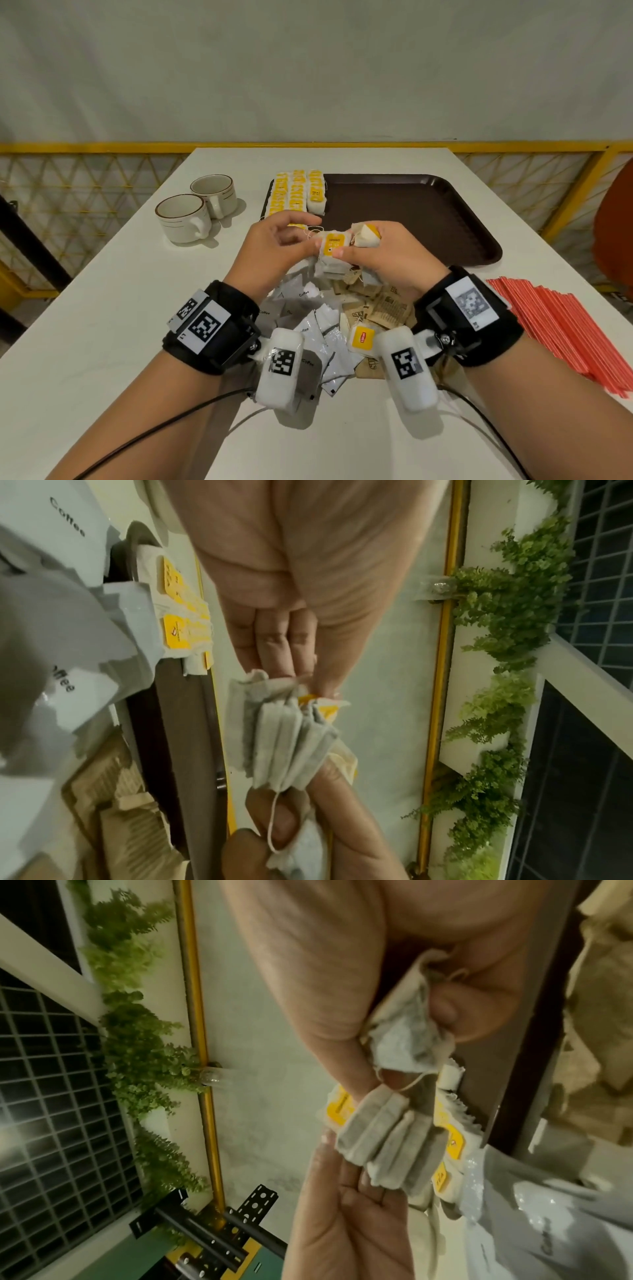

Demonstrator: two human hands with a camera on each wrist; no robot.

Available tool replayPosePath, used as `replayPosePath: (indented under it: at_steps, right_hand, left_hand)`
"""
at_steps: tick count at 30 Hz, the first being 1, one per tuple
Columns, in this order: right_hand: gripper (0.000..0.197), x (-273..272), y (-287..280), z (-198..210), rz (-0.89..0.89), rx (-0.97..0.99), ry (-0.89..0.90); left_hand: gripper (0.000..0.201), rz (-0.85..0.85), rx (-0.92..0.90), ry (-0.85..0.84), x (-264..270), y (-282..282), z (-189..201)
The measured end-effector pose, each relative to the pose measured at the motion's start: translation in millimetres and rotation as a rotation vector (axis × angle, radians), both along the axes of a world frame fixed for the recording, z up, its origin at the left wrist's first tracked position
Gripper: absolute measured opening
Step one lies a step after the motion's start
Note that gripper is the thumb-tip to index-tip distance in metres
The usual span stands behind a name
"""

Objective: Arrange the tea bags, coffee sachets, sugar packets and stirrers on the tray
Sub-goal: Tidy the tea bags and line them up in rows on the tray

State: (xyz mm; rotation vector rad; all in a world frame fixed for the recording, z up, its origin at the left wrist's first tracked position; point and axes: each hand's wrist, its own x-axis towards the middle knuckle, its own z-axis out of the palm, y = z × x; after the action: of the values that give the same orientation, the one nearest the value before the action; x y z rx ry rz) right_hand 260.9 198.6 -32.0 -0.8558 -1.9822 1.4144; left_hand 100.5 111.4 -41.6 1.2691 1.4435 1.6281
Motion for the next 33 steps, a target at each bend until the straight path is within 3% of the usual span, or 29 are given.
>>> replayPosePath:
  at_steps: [2, 5, 8, 14, 22, 28, 33]
  right_hand:
    - [0.024, -1, 4, 2, -0.003, -0.020, 0.011]
    - [0.035, -3, 6, 4, -0.001, -0.031, 0.016]
    - [0.017, -1, 15, 0, -0.067, -0.037, 0.041]
    - [0.016, 19, 24, -10, -0.156, -0.151, 0.098]
    - [0.014, 30, 34, -13, -0.183, -0.125, 0.079]
    - [0.015, 30, 33, -16, -0.159, -0.132, 0.083]
    - [0.017, 31, 34, -15, -0.171, -0.133, 0.064]
  left_hand:
    - [0.015, 0.011, -0.012, 0.029, 1, 1, 3]
    - [0.027, -0.068, -0.091, 0.209, -4, 11, 13]
    - [0.024, -0.077, -0.192, 0.405, -19, 38, 27]
    - [0.015, -0.054, -0.296, 0.607, -48, 117, 39]
    - [0.012, -0.086, -0.649, 1.046, -70, 176, 31]
    - [0.021, -0.076, -0.631, 1.111, -70, 177, 28]
    - [0.040, 0.020, -0.475, 0.901, -74, 150, 40]
